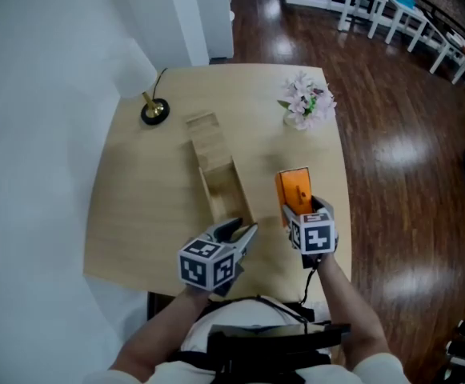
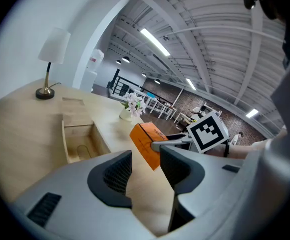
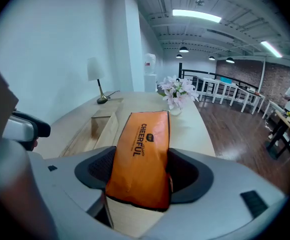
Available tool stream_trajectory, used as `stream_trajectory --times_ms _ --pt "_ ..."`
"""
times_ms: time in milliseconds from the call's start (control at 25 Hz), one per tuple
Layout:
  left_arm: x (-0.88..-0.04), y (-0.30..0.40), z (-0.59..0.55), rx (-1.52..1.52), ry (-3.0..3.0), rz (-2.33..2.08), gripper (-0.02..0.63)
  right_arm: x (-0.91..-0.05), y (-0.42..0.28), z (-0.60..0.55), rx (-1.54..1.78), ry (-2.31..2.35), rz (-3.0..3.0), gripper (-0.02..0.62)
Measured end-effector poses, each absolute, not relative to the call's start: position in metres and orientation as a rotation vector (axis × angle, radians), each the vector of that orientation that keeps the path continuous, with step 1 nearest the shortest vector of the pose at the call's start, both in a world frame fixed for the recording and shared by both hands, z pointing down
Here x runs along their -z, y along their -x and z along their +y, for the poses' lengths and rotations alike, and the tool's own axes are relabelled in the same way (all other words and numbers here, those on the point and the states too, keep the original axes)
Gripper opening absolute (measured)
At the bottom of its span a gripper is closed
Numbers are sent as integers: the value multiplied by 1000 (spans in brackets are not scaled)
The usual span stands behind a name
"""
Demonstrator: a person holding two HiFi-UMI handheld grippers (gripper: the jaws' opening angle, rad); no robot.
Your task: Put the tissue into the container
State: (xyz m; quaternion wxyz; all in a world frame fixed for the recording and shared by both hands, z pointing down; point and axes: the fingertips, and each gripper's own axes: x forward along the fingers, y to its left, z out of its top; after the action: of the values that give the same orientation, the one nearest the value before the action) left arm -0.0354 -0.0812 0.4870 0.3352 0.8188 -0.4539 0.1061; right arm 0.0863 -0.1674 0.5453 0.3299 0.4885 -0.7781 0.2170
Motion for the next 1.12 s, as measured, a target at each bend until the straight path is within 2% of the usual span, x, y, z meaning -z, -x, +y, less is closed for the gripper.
stream_trajectory --times_ms 1120 --pt "-487 147 -54 -212 -2092 -1290 172 -522 66 -161 -443 -1154 -2149 333"
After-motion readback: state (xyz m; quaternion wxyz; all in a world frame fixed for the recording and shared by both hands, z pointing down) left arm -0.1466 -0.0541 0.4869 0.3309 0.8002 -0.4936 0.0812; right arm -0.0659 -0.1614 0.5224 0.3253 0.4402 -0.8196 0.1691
